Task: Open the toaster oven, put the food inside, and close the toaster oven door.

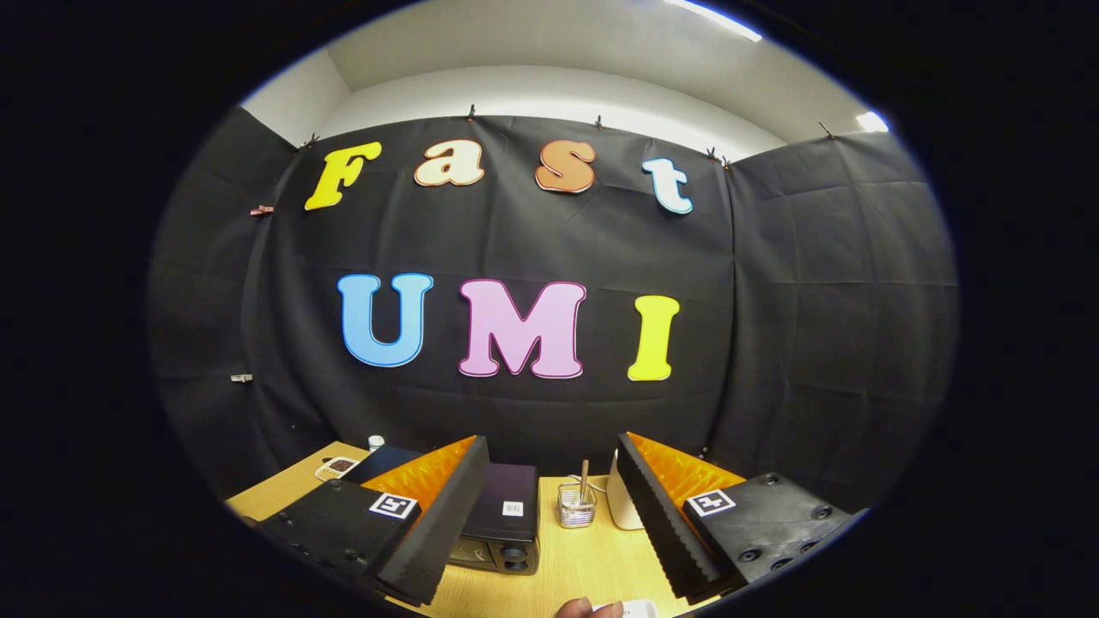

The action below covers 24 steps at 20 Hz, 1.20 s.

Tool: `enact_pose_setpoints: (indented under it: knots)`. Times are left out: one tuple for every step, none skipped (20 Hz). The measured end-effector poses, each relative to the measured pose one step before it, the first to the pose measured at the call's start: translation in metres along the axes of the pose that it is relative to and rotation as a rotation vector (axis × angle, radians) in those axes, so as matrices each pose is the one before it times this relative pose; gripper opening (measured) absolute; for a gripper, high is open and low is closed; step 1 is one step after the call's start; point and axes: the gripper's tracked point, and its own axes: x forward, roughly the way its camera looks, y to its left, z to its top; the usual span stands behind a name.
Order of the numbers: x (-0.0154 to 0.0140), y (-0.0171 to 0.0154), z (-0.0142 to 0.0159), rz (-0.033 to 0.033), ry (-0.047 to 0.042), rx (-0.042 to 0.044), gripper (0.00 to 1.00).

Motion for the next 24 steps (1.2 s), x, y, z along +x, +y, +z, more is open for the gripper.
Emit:
enact_pose_setpoints:
  knots:
    - [0.00037, 0.00211, -0.00172, 0.00032, 0.00406, 0.00525, 0.98]
    - [0.00104, 0.00318, -0.00195, 0.00082, 0.00600, 0.00622, 0.98]
    - [0.00074, 0.00483, -0.00382, 0.00452, 0.00815, 0.00713, 0.98]
    - [0.00096, 0.00648, -0.00407, 0.00615, 0.00944, 0.00668, 0.98]
    - [0.00187, 0.00680, -0.00527, 0.00627, 0.01082, 0.00326, 0.98]
    - [0.00192, 0.00741, -0.00550, 0.00629, 0.01149, -0.00007, 0.98]
    - [0.00164, 0.00931, -0.00621, 0.00770, 0.01307, 0.00099, 0.98]
    - [0.00283, 0.01042, -0.00771, 0.01010, 0.01547, 0.00248, 0.98]
    - [0.00305, 0.01011, -0.00642, 0.00876, 0.01546, 0.00459, 0.98]
    - [0.00294, 0.01083, -0.00757, 0.00939, 0.01811, 0.00685, 0.98]
    - [0.00288, 0.01126, -0.00897, 0.01065, 0.01967, 0.01001, 0.98]
    - [0.00381, 0.01155, -0.00879, 0.01051, 0.02092, 0.00962, 0.98]
    - [0.00474, 0.01050, -0.00740, 0.00958, 0.02169, 0.00736, 0.98]
    - [0.00501, 0.00981, -0.00988, 0.00661, 0.02305, 0.00766, 0.98]
    - [0.00488, 0.00868, -0.00973, 0.00588, 0.02459, 0.00973, 0.98]
    - [0.00628, 0.00767, -0.00974, 0.00107, 0.02608, 0.01316, 0.98]
    - [0.00676, 0.00687, -0.01066, 0.00068, 0.02924, 0.01645, 0.98]
    - [0.00732, 0.00582, -0.01053, -0.00092, 0.03076, 0.01827, 0.98]
    - [0.00718, 0.00596, -0.01161, -0.00040, 0.03117, 0.01630, 0.98]
    - [0.00710, 0.00455, -0.01168, -0.00472, 0.03062, 0.00812, 0.99]
    - [0.00535, 0.00253, -0.01062, -0.00893, 0.02763, 0.00076, 0.99]
    - [0.00689, 0.00275, -0.00897, -0.00706, 0.02463, -0.00535, 0.99]
    - [0.00644, 0.00337, -0.00927, -0.00574, 0.02275, -0.00863, 0.99]
    - [0.00718, 0.00400, -0.00749, -0.00220, 0.02014, -0.00461, 0.98]
